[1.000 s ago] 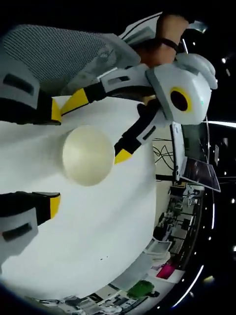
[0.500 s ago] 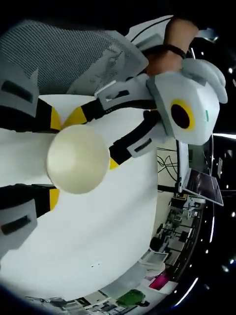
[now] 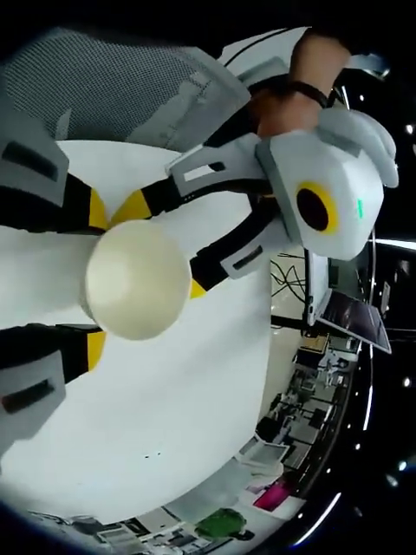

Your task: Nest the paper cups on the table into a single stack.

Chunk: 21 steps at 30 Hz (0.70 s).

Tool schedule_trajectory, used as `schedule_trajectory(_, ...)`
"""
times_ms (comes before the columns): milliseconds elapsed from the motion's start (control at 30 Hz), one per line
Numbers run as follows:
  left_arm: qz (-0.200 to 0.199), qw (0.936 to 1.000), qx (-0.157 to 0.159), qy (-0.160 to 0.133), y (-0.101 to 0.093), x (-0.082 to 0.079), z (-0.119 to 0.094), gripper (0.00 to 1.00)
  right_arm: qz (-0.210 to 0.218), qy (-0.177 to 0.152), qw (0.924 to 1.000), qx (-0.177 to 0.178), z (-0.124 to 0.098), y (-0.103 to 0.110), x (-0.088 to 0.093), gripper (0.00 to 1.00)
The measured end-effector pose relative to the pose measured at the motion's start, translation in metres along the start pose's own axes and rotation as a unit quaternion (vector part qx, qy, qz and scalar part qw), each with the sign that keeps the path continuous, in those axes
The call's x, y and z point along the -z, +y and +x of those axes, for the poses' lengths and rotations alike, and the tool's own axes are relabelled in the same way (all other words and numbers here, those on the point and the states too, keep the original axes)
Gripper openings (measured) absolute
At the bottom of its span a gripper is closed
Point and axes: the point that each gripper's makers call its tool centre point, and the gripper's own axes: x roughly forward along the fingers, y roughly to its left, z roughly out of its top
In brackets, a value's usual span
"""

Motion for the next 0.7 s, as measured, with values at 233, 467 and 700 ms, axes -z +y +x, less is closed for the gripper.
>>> schedule_trajectory(233, -0.001, 1.0, 0.003, 0.003, 0.024, -0.01, 0.012, 0.39, 0.002, 0.0, 1.0, 0.001, 0.008, -0.029, -0.003, 0.39)
schedule_trajectory(467, 0.001, 0.9999, 0.008, 0.013, 0.043, -0.011, 0.026, 0.4, 0.028, 0.0, 0.9996, -0.008, 0.021, -0.052, -0.001, 0.39)
schedule_trajectory(700, -0.008, 0.9998, 0.015, 0.012, 0.052, -0.009, 0.034, 0.4, 0.037, 0.002, 0.9992, -0.011, 0.025, -0.06, -0.002, 0.39)
